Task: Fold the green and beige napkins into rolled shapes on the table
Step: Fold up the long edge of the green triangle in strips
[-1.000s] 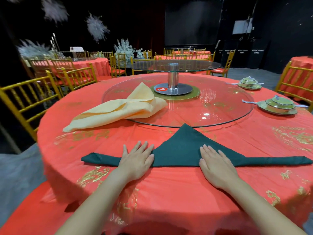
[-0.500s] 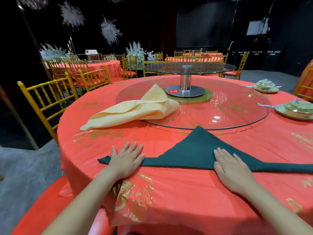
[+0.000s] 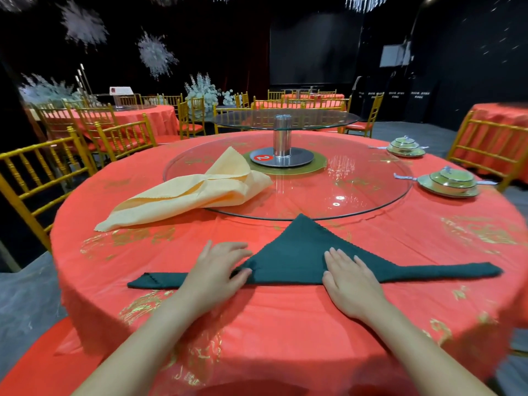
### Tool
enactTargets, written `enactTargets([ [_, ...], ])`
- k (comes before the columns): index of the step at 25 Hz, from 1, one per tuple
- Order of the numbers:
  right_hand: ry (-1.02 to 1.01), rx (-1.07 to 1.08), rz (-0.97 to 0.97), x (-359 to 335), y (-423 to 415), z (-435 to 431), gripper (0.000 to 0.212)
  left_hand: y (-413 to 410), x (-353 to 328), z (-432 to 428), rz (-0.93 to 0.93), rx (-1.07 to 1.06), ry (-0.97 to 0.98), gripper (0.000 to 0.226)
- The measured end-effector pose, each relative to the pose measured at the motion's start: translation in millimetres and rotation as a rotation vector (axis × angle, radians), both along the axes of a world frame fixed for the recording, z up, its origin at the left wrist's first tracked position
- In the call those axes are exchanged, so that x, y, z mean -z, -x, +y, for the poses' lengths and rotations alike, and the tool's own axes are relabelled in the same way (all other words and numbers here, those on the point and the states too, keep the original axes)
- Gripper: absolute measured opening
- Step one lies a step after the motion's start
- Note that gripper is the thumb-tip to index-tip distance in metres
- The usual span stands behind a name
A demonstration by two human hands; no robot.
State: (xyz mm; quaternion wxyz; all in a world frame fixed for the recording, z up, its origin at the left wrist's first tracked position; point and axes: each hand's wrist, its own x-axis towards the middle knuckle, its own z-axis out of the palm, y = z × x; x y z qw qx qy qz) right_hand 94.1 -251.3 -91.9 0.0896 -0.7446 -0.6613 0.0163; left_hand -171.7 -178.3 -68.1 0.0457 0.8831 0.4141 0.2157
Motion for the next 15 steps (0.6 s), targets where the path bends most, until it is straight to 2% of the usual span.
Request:
enactTargets([
  [3,-0.006,0.000,0.006,-0.7,-0.8,-1.3,0.055,-48.6,3.2,-16.3,0.077,0.191,-0.033,0.043],
  [6,-0.026,-0.004,0.022,-0.8,0.0,-2.6,0.055,-69.4,9.6,-14.7,0.114,0.183,-0.076,0.038],
  [9,-0.074,-0.034,0.044,1.5,-3.4,-1.9,0.054,-70.5,16.9,-9.0,0.061,0.171,-0.019,0.041],
  [12,-0.194,-0.059,0.134,5.4,-7.5,-2.2,0.051,-72.0,17.1,-7.2,0.028,0.173,-0.013,0.040],
  [15,-0.372,-0.111,0.195,6.9,-8.9,-5.4,0.036,-75.5,16.7,-8.9,0.062,0.161,-0.061,0.034],
])
